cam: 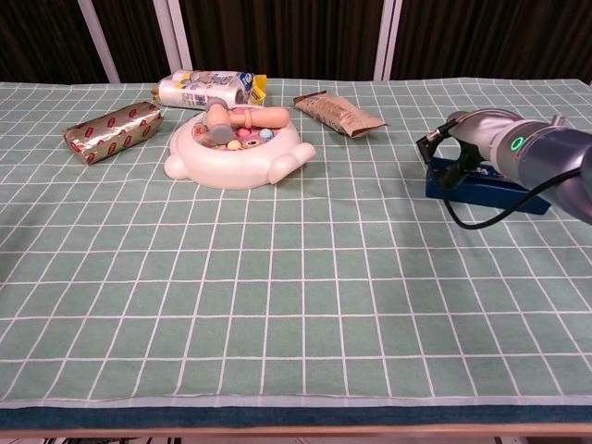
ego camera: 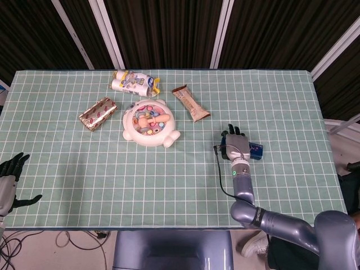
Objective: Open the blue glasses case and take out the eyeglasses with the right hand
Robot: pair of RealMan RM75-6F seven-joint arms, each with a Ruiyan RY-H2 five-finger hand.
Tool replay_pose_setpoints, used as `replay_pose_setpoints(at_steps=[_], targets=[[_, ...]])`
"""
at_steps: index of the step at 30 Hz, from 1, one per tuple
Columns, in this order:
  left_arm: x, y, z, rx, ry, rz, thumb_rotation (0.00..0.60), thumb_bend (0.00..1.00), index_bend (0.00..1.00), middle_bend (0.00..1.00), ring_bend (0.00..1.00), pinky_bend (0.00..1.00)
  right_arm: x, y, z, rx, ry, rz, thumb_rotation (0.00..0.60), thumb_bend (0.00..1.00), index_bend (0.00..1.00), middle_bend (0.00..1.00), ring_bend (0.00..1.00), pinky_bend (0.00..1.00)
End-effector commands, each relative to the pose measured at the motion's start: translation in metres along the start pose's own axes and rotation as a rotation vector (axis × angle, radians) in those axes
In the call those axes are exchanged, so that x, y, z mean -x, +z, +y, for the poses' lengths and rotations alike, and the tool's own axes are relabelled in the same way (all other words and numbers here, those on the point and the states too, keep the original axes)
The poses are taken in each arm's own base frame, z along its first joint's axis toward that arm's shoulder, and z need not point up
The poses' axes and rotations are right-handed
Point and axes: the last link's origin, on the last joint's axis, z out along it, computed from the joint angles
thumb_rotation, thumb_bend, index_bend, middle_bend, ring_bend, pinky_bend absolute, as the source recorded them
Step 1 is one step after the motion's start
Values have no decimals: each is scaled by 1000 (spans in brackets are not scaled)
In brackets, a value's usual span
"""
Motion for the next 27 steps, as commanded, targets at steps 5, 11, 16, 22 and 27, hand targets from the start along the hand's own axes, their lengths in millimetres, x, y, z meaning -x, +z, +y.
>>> replay_pose_setpoints(at_steps=[5,11,16,22,27], targets=[[0,0,0,-1,-1,-2,600,63,0,0,0,0,-3,1,17,35,-23,-21,600,1000,395,19,0,201],[1,0,0,-3,-1,-5,600,62,0,0,0,0,-5,4,25,55,-64,-40,600,1000,396,19,0,201],[1,0,0,-7,-7,-10,600,63,0,0,0,0,-9,6,29,63,-98,-50,600,1000,397,19,0,201],[1,0,0,-7,-7,-11,600,63,0,0,0,0,-11,8,30,68,-118,-47,600,1000,397,19,0,201],[0,0,-1,-9,-10,-8,600,63,0,0,0,0,-14,14,36,96,-142,-39,600,1000,365,19,0,201]])
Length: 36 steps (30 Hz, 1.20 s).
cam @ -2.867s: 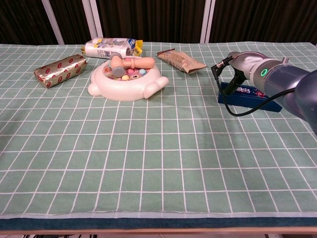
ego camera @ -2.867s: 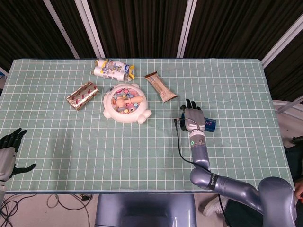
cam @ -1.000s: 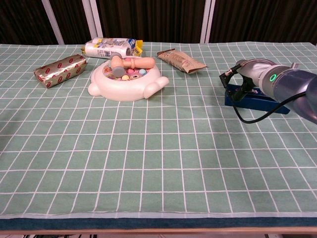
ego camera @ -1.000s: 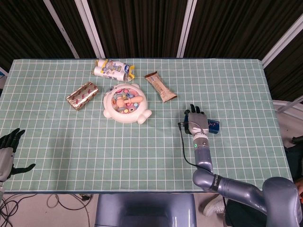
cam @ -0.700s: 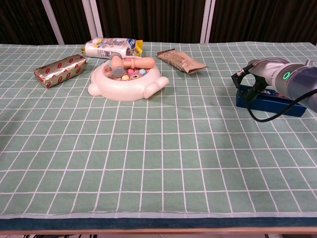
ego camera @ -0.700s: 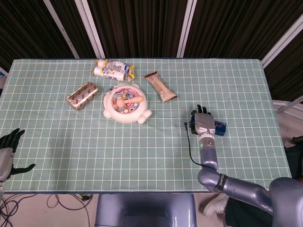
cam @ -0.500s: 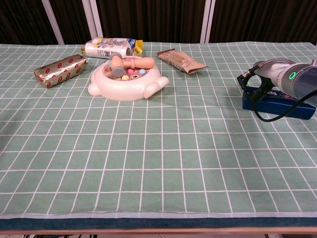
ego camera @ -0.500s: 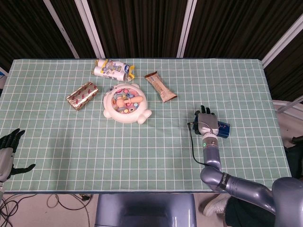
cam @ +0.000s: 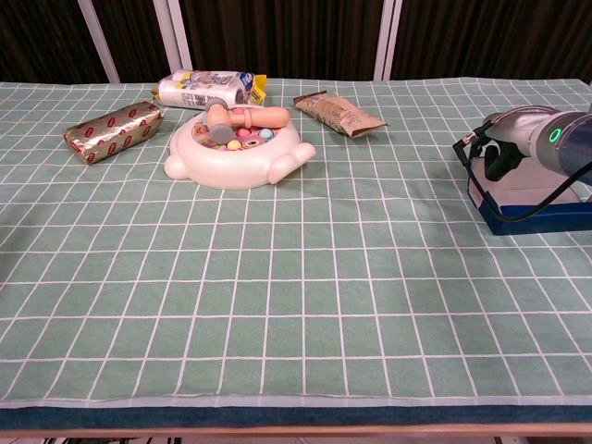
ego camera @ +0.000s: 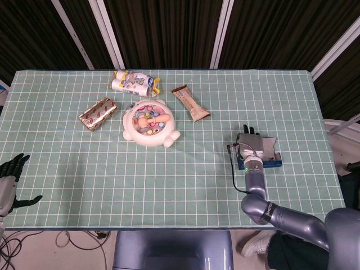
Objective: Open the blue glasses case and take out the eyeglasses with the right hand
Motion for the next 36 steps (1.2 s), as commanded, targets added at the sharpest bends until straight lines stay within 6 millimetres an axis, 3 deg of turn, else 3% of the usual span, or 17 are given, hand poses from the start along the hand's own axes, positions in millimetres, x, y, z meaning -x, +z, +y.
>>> replay_pose_setpoints(at_steps=[1,4,9,15,23,30,36], targets=[[0,0,0,-1,-1,1,600,63,0,0,0,0,-2,3,3,14,-14,5,600,1000,361,18,0,201],[0,0,0,-2,-2,1,600,63,0,0,0,0,-5,6,7,29,-20,13,600,984,343,17,0,201],[0,0,0,0,0,1,600,62,0,0,0,0,-14,5,11,20,-4,46,600,811,286,10,0,201],[0,0,0,5,3,2,600,63,0,0,0,0,-24,-13,16,-39,6,97,600,697,196,4,0,201],[0,-1,1,18,12,4,600,63,0,0,0,0,-33,-43,26,-80,-8,107,600,690,182,1,0,201],[0,-2,2,29,24,8,600,63,0,0,0,0,-20,-68,42,-84,-62,47,600,744,182,0,0,201],[1,-4,2,34,32,14,600,63,0,0,0,0,-11,-77,52,-74,-70,29,600,813,182,0,0,201]])
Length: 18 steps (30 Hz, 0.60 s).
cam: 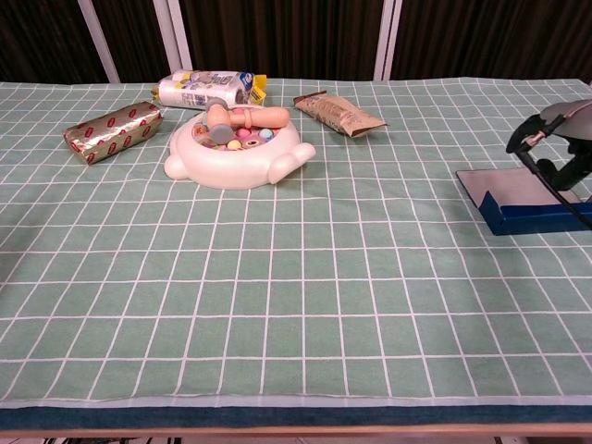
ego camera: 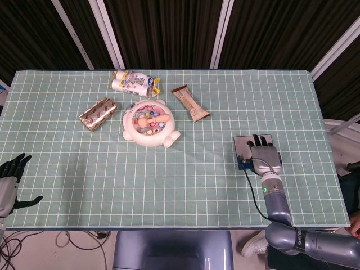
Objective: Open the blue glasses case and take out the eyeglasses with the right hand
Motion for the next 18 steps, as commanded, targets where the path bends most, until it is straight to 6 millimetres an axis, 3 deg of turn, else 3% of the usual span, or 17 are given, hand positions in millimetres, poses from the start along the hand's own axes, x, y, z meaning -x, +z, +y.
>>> replay_pose_setpoints(at_steps=[1,18], targets=[[0,0,0,0,2,1,600,63,0,0,0,0,3,-2,4,8,-4,-3,600,818,182,0,0,201],[1,-1,0,4,9,3,600,63,0,0,0,0,25,-14,20,27,-12,-51,600,824,226,0,0,201]])
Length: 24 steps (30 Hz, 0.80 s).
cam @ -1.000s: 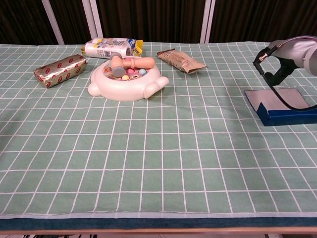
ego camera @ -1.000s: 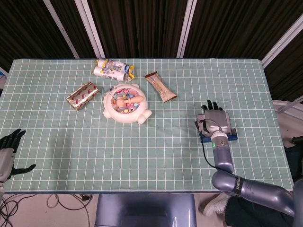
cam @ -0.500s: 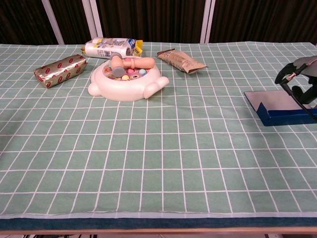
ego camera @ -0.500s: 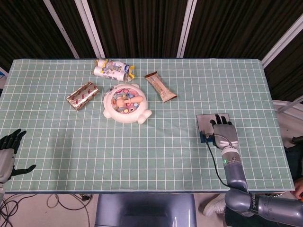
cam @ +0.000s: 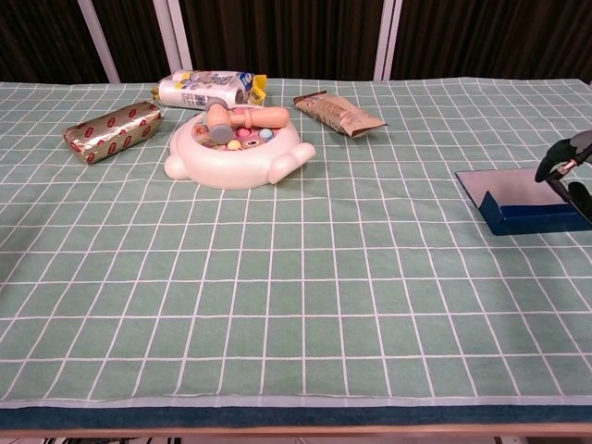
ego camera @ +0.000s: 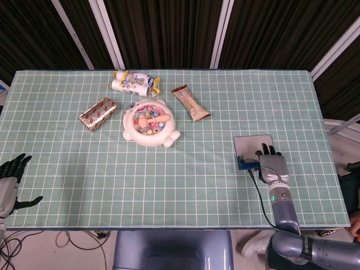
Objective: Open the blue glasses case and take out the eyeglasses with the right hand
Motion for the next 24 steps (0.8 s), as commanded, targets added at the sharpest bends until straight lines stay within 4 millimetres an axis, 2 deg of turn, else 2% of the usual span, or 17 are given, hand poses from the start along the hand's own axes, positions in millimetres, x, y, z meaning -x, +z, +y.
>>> replay_pose_setpoints(at_steps=[1,11,24], targets=[[0,0,0,1,1,0,600,63,0,0,0,0,4,-2,-1,-4,1,-8,600,825,227,0,0,201],[1,0,1,2,4,-1,600,63,0,0,0,0,12,-8,-8,-29,10,-25,600,825,227,0,0,201],[0,0,0,1,3,0,600,63,0,0,0,0,28,-26,-15,-70,-22,-63,600,825,253,0,0,201]])
